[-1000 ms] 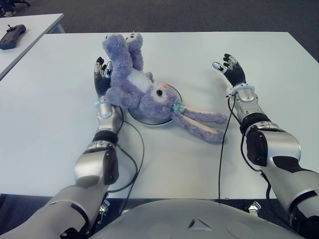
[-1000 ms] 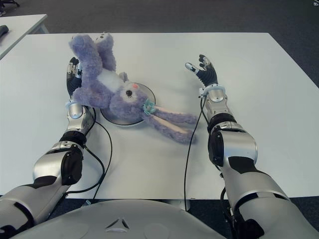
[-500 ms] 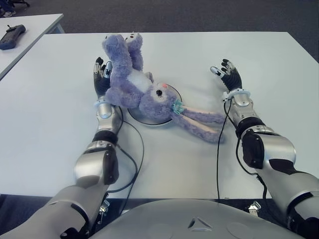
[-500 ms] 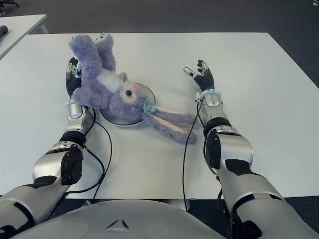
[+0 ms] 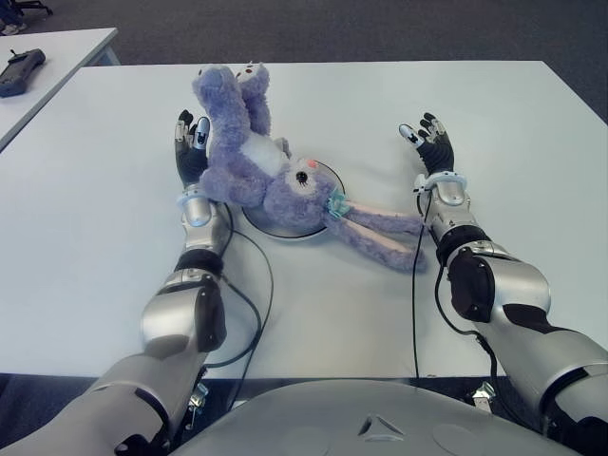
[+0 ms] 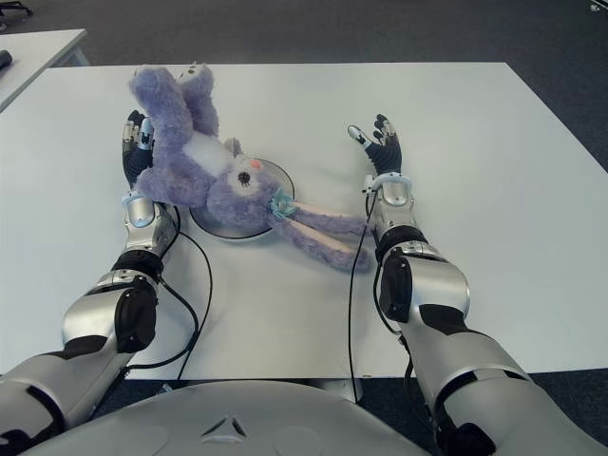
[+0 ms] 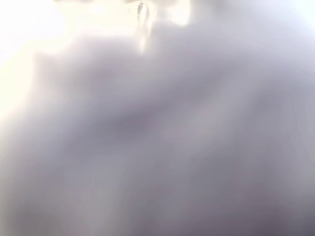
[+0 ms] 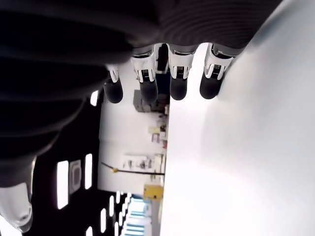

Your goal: Put the doll into the plate.

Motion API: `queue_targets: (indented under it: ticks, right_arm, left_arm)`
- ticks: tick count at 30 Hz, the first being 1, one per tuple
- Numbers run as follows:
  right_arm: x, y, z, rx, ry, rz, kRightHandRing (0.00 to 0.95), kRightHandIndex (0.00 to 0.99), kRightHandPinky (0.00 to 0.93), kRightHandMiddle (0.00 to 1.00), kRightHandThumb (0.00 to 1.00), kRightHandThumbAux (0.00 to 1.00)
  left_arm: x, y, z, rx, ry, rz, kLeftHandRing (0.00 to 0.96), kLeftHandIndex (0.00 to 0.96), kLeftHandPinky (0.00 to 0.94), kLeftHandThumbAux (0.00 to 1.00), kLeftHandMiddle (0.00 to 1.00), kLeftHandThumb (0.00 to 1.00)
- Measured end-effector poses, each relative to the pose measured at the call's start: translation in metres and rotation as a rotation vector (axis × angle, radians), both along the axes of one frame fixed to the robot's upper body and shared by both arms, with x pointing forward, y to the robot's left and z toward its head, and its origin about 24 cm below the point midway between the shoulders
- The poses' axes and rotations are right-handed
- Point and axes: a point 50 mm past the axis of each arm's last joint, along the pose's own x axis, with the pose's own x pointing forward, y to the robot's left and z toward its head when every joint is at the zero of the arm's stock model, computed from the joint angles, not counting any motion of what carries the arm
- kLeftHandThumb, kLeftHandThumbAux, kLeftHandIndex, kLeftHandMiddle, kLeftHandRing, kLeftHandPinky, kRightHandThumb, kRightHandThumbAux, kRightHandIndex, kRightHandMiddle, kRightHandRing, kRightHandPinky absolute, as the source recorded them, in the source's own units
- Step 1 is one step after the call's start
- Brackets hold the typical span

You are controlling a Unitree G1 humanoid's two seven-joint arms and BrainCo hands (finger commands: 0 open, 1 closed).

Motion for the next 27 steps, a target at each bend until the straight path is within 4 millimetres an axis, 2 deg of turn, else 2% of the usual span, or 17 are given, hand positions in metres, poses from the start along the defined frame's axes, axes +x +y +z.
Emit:
queue_targets:
  ticks: [5, 16, 27]
  right_arm:
    - [-0.001, 0.007, -0.002, 0.038, -0.010, 0.003, 0.028, 0.067, 0.044, 0.048, 0.000, 0.602]
    - [-0.003, 0.044, -0.007, 0.174, -0.044, 0.090, 0.055, 0.062, 0.063, 0.072, 0.000, 0.624]
    - [-0.006, 0.075, -0.007, 0.291, -0.081, 0.171, 0.072, 0.059, 0.086, 0.084, 0.002, 0.666]
  left_arm:
    - [0.000, 0.000, 0.000, 0.001, -0.003, 0.001, 0.000, 0.000, 0.000, 0.334, 0.004, 0.000]
    - [-0.001, 0.000, 0.004, 0.011, -0.038, -0.002, 0.000, 0.000, 0.000, 0.347, 0.010, 0.000]
    - [-0.001, 0.000, 0.004, 0.019, -0.043, -0.013, 0.007, 0.030, 0.000, 0.404, 0.028, 0.000]
